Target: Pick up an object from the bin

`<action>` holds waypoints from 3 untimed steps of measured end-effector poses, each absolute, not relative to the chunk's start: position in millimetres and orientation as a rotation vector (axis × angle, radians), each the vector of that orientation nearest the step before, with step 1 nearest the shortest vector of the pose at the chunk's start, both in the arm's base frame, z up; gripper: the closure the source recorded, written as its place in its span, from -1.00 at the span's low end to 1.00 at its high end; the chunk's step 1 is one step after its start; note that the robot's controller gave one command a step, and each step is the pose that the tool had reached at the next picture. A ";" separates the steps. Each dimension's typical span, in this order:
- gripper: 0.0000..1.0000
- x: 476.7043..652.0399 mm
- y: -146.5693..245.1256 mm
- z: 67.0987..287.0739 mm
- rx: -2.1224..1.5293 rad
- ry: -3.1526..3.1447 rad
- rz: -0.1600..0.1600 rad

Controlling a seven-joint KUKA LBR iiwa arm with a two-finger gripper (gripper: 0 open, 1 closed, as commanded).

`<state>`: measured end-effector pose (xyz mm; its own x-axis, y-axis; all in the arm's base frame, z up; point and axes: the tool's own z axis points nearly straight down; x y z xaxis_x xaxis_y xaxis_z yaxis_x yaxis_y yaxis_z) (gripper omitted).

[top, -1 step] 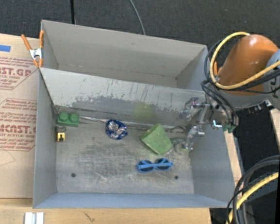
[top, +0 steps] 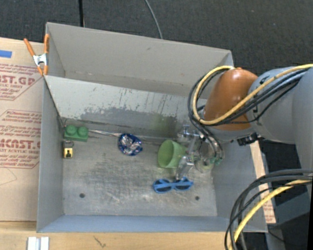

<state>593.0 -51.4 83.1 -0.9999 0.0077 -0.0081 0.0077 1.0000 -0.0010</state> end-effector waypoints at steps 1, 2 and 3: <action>-1.00 572.9 -41.4 100.1 0.247 3.131 0.002; -1.00 539.5 -45.9 99.2 0.625 3.080 0.001; -1.00 487.4 -46.6 72.6 0.672 3.049 0.001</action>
Offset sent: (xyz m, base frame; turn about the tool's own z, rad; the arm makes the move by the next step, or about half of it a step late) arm -0.0204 0.0088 0.0169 0.1507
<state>487.4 -46.6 72.6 -0.9071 0.4205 -0.0183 0.4205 0.9073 0.0047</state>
